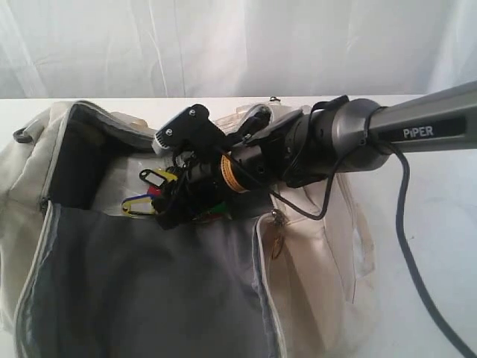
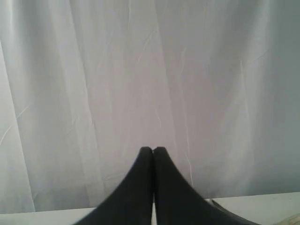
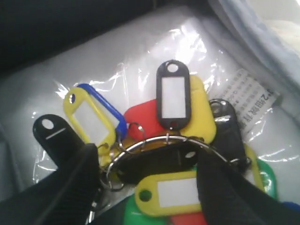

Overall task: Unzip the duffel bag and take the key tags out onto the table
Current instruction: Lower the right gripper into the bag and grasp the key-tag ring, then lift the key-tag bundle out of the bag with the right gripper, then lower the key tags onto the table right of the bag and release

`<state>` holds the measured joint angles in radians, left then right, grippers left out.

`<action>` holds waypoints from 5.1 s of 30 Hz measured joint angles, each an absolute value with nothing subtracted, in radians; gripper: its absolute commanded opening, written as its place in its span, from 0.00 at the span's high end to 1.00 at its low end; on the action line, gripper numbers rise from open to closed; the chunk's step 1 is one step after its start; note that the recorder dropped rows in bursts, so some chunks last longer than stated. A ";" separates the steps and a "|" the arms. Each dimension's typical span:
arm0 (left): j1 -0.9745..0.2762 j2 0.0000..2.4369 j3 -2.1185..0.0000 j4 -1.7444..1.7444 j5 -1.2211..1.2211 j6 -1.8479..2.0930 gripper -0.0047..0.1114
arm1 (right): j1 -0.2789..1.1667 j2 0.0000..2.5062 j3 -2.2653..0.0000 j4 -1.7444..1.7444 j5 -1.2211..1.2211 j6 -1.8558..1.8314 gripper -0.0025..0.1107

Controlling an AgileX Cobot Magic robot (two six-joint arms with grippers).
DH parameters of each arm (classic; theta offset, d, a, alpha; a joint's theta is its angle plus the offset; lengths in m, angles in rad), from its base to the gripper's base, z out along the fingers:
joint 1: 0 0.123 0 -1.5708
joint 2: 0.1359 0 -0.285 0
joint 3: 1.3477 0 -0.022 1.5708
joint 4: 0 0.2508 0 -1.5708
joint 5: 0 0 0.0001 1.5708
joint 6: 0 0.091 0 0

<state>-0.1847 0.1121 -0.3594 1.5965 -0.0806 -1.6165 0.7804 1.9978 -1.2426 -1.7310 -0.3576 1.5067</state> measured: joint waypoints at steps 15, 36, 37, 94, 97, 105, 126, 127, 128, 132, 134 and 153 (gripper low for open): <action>-0.185 0.110 -0.359 1.614 -0.081 -1.617 0.96 | 0.808 2.013 -1.246 -1.711 -0.374 1.456 0.98; -0.185 0.110 -0.359 1.616 -0.081 -1.617 0.96 | 0.809 1.853 -1.235 -1.740 -0.273 1.458 0.54; -0.185 0.110 -0.359 1.616 -0.081 -1.617 0.96 | 0.809 1.867 -1.235 -1.740 -0.273 1.458 0.44; -0.185 0.110 -0.281 1.646 -0.076 -1.616 0.96 | 0.854 1.779 -1.250 -1.736 -0.051 1.371 0.98; -0.185 0.110 -0.281 1.646 -0.076 -1.616 0.96 | 0.854 1.727 -1.247 -1.736 -0.051 1.373 0.98; -0.185 0.110 -0.281 1.648 -0.075 -1.616 0.96 | 0.854 1.523 -1.246 -1.738 -0.062 1.410 0.98; -0.185 0.110 -0.281 1.648 -0.073 -1.614 0.96 | 0.646 1.171 -0.679 -1.562 0.473 1.217 0.98; -0.185 0.110 -0.281 1.648 -0.073 -1.614 0.96 | 0.633 1.180 -0.667 -1.562 0.497 1.217 0.98; -0.185 0.110 -0.281 1.648 -0.073 -1.614 0.96 | 0.606 1.194 -0.644 -1.560 0.515 1.214 0.98; -0.185 0.110 -0.281 1.648 -0.073 -1.614 0.96 | 0.548 1.266 -0.570 -1.554 0.466 1.217 0.98; -0.185 0.110 -0.281 1.648 -0.073 -1.614 0.96 | 0.542 1.322 -0.557 -1.554 0.441 1.232 0.98; -0.185 0.110 -0.281 1.648 -0.073 -1.614 0.96 | 0.540 1.593 -0.556 -1.662 0.350 1.429 0.83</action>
<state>-0.1847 0.1097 -0.2806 1.6482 -0.0728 -1.6144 0.5400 1.5930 -0.5559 -1.6619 0.3500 1.4289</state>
